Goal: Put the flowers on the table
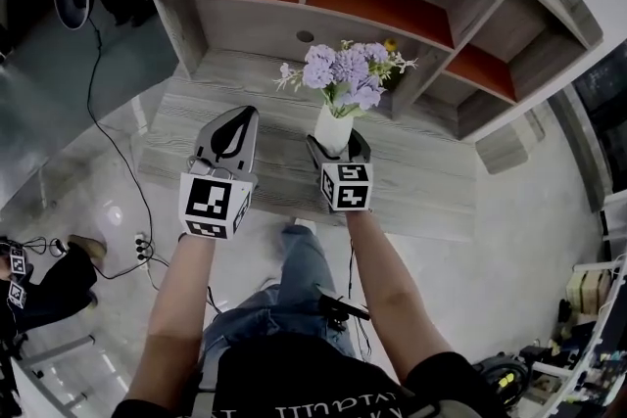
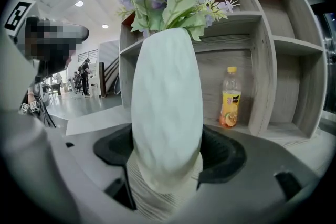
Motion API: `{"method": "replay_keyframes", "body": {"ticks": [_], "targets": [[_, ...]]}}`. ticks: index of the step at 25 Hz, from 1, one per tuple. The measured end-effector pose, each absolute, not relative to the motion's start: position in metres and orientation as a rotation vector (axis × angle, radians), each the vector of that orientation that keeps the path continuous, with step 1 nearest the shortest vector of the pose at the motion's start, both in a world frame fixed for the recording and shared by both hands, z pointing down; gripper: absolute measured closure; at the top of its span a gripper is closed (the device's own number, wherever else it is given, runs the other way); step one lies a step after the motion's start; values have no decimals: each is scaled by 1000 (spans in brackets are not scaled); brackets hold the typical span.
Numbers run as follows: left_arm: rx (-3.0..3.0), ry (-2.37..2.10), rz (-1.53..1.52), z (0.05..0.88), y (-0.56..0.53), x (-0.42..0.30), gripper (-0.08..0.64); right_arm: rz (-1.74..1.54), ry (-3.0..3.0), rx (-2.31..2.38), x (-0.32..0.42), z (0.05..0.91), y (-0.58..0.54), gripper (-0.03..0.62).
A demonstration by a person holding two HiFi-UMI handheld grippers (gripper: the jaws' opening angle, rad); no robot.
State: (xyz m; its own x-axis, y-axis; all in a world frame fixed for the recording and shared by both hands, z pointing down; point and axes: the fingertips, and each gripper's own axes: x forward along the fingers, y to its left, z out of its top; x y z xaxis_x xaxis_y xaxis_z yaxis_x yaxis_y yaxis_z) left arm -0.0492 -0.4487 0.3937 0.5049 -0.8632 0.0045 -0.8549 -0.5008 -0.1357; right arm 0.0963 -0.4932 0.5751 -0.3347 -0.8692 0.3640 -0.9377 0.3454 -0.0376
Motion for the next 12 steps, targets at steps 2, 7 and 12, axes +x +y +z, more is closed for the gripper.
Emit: {"method": "replay_keyframes", "body": {"ticks": [2, 7, 12], "targets": [[-2625, 1509, -119, 397, -452, -47, 551, 342, -2336, 1607, 95, 579, -498, 209], [-2633, 1524, -137, 404, -461, -42, 551, 324, -2334, 1580, 95, 590, -513, 207], [-2635, 1542, -150, 411, -469, -41, 551, 333, -2339, 1568, 94, 597, -527, 209]]}}
